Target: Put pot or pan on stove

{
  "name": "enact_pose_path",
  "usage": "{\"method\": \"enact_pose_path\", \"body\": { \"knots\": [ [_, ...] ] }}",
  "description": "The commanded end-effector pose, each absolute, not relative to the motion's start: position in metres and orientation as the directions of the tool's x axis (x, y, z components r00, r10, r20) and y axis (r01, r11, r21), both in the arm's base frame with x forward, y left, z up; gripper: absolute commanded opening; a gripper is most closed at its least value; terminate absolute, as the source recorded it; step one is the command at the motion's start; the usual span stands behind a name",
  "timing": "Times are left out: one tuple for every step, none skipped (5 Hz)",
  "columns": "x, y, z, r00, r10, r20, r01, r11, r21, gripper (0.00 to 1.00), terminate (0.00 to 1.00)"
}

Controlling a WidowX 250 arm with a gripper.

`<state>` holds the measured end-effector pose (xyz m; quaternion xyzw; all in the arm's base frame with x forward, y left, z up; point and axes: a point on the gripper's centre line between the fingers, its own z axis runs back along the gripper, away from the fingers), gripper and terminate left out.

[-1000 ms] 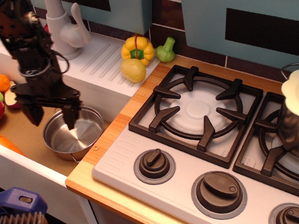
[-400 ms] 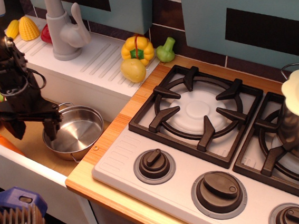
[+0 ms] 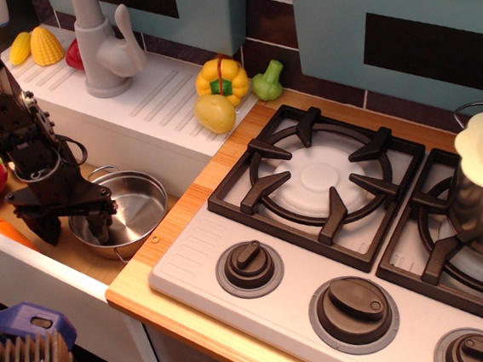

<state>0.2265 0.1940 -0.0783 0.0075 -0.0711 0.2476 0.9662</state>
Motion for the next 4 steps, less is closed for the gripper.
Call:
{"method": "enact_pose_path", "body": {
  "knots": [
    [0.23,0.193,-0.063,0.869,0.463,0.176,-0.471,0.882,0.004,0.0,0.0],
    [0.227,0.193,-0.035,0.884,0.437,0.168,-0.447,0.894,0.028,0.0,0.0],
    [0.223,0.192,0.009,0.899,0.387,0.207,-0.408,0.91,0.072,0.0,0.0],
    [0.218,0.184,0.049,0.914,0.352,0.2,-0.37,0.927,0.062,0.0,0.0]
  ]
}}
